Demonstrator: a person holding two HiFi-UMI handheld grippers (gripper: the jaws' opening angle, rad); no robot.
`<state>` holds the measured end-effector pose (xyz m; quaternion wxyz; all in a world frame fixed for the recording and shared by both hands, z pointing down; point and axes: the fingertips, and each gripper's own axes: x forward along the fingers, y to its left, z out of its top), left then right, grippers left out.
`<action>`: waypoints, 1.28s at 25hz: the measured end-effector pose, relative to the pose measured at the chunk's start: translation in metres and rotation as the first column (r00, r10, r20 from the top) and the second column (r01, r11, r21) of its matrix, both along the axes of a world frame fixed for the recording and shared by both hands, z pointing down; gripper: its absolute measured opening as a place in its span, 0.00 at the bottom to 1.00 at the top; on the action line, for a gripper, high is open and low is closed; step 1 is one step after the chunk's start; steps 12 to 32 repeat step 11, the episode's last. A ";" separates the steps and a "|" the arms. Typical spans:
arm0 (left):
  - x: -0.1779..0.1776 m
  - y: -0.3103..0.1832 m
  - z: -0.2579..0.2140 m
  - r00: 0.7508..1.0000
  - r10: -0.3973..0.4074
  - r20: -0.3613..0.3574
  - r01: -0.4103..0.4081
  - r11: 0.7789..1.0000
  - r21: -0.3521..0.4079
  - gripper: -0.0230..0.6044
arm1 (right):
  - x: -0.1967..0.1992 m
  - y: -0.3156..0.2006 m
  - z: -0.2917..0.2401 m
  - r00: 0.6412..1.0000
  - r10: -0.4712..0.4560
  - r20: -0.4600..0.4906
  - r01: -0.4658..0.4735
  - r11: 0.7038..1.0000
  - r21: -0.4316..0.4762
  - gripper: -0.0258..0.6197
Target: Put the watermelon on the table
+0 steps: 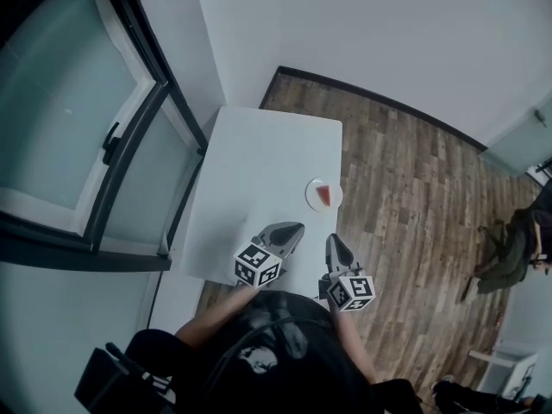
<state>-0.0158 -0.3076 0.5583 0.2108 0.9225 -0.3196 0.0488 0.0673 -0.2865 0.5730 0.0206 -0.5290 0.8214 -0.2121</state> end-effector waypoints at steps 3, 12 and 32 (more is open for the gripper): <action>-0.004 0.006 0.004 1.000 0.008 0.005 -0.008 1.000 -0.012 0.04 | 0.001 0.000 0.000 1.000 0.006 0.020 -0.006 1.000 -0.006 0.06; -0.016 0.004 0.008 1.000 -0.029 0.005 0.029 0.999 -0.033 0.04 | -0.005 0.003 0.003 0.999 -0.006 0.034 0.007 1.000 -0.018 0.06; -0.016 0.004 0.008 1.000 -0.029 0.005 0.029 0.999 -0.033 0.04 | -0.005 0.003 0.003 0.999 -0.006 0.034 0.007 1.000 -0.018 0.06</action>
